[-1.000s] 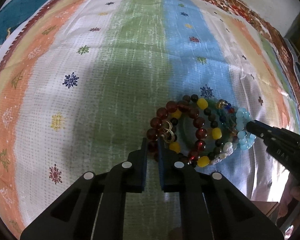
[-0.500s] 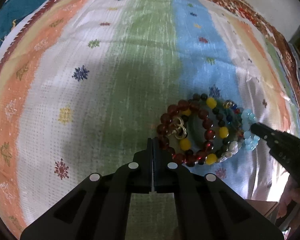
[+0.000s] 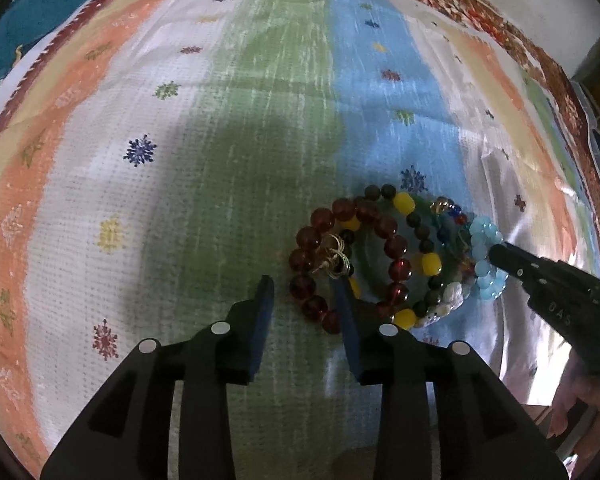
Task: Organize jewelry
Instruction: 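Lift the red bracelet with the left tool while the right tool lifts the light blue bracelet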
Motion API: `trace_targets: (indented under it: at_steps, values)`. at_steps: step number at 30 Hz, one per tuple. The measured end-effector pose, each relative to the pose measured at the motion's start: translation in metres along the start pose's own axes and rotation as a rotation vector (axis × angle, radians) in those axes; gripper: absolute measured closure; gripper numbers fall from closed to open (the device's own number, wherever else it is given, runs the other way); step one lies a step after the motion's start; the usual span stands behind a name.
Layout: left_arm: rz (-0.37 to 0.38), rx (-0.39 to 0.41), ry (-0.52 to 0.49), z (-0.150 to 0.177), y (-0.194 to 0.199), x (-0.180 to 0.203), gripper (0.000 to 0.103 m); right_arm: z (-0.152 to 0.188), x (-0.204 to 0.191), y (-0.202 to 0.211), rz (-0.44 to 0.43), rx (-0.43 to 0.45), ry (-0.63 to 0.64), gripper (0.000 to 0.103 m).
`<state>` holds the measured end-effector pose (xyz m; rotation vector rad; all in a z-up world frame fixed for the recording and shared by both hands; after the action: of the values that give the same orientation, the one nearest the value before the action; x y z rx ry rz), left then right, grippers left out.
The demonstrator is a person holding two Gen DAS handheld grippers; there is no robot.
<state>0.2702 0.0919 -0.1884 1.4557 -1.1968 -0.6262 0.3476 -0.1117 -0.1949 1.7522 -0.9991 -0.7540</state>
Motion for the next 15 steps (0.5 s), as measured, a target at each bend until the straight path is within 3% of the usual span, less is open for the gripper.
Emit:
trace_targets:
  at_steps: [6, 9, 15]
  values:
    - [-0.052, 0.007, -0.033, 0.0040, -0.0049, 0.0019, 0.075, 0.0000, 0.0003, 0.0001, -0.006, 0.002, -0.001, 0.091]
    - [-0.070, 0.010, -0.028, 0.0027, -0.0073, -0.0007, 0.088, 0.0004, 0.0009, -0.0004, -0.010, 0.002, 0.001, 0.091]
    - [-0.047, 0.009, -0.029, 0.0019, -0.0049, -0.0059, 0.090, 0.0002, 0.0012, -0.0003, -0.007, 0.005, 0.008, 0.091]
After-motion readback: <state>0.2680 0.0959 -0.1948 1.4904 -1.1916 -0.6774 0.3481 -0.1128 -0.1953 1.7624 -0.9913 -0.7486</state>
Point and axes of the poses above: each gripper's, at about its wrist camera, not at the fingertips, and y roughly against the way its jaws point, x to its right, z to its underside, the point moved 3 cm from there along -y, roughly the way its jaws point, and after that the axes turned 10 degrees about y, right-handed, at the moved point
